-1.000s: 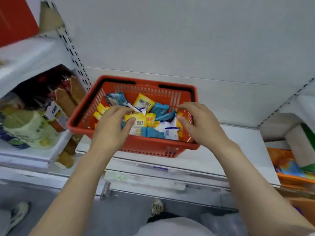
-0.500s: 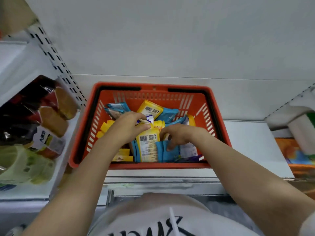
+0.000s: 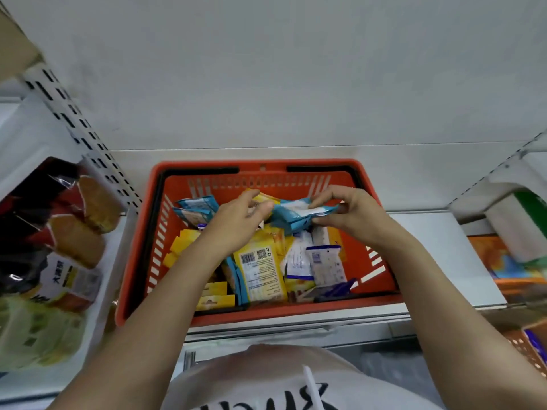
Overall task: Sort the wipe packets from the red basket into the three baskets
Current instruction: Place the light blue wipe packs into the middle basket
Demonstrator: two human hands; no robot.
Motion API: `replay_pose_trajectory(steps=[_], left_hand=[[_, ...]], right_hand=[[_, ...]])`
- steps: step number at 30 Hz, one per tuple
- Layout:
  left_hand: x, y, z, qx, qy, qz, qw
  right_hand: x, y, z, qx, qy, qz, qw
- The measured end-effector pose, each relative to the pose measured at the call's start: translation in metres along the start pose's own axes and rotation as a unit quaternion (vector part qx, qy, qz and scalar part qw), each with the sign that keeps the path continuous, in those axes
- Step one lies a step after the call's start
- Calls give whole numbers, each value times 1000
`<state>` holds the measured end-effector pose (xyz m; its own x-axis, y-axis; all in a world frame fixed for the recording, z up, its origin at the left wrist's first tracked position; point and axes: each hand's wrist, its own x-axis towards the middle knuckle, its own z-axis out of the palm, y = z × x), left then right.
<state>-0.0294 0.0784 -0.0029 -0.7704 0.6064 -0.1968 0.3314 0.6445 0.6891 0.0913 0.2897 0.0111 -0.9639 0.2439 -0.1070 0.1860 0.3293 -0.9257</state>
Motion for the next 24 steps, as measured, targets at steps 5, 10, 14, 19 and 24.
replay_pose_trajectory(steps=[5,10,14,19,24], left_hand=[[6,12,5,-373,-26,-104,922],[9,11,2,-334,41,-70,939],[3,16,2,-307,65,-41,949],[-5,13,4,-420,30,-71,904],[-16,7,6,-452,-18,-80,888]], right_hand=[[-14,-1,14,123,-33,-66,990],[-14,-2,30,276,12,56,960],[-13,-15,52,233,50,129,963],[-14,-28,70,257,159,129,944],[-27,-31,70,281,260,147,912]])
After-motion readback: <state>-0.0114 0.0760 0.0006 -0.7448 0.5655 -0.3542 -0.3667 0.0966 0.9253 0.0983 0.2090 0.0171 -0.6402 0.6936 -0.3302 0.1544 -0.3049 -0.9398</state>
